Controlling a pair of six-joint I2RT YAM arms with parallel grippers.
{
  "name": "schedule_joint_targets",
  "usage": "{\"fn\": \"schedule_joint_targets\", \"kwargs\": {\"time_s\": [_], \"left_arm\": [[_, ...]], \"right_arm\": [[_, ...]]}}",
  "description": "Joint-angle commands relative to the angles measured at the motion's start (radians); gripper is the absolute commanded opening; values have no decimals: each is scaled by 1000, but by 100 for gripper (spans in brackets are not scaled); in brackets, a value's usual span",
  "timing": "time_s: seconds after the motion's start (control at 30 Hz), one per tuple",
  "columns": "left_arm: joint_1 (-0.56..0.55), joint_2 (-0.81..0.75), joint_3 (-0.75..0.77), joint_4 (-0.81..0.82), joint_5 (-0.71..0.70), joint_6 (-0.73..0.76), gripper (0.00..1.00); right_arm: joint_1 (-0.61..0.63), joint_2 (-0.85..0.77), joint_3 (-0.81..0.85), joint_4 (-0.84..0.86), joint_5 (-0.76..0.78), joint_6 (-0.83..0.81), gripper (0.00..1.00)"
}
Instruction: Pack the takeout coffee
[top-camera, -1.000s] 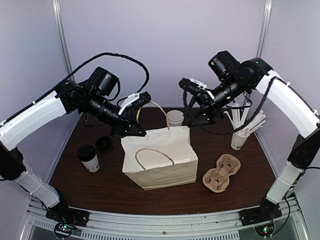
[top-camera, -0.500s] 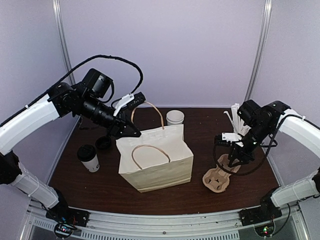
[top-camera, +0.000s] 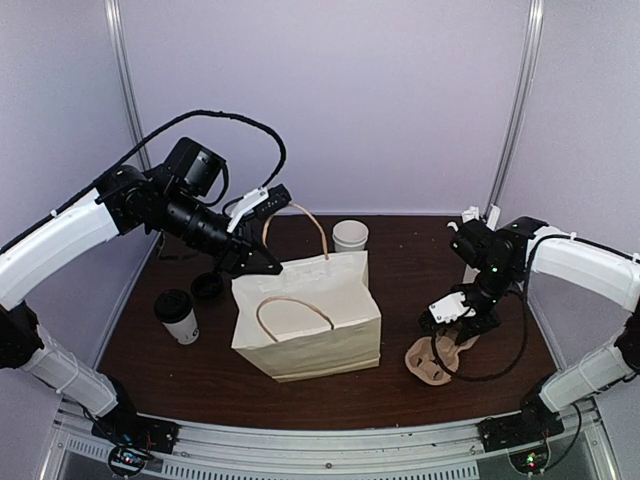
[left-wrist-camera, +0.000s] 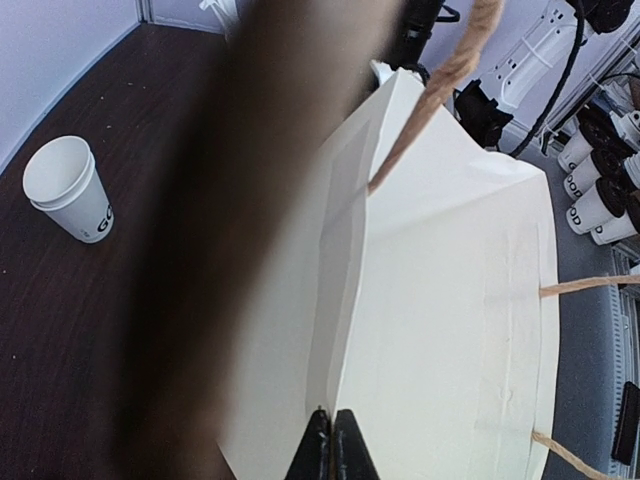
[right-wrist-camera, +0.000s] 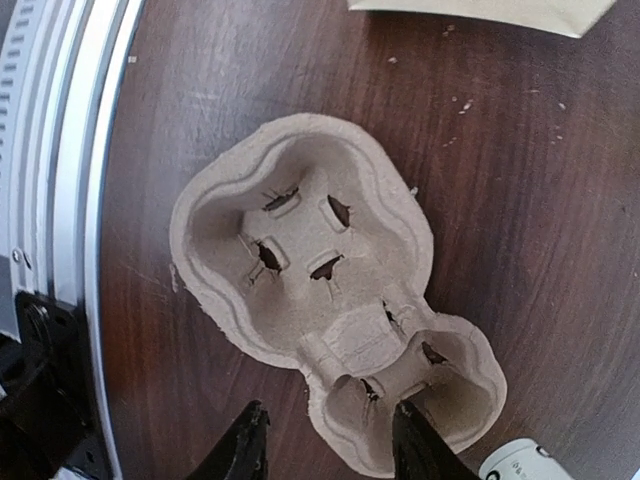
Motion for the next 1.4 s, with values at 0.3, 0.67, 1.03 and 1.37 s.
{"fn": "schedule_joint_targets", "kwargs": {"time_s": [0.3, 0.67, 1.03, 1.37], "left_arm": [[-3, -36, -14, 66, 18, -13, 0], [-4, -32, -24, 67, 32, -8, 0], [-4, -34, -43, 78, 31, -6, 0], [-4, -35, -52, 81, 28, -4, 0]], "right_arm": [[83, 100, -105, 177, 220, -169, 43], [84, 185, -93, 235, 219, -148, 49], [83, 210, -92, 219, 227, -156, 47], [85, 224, -87, 189, 208, -137, 32]]}}
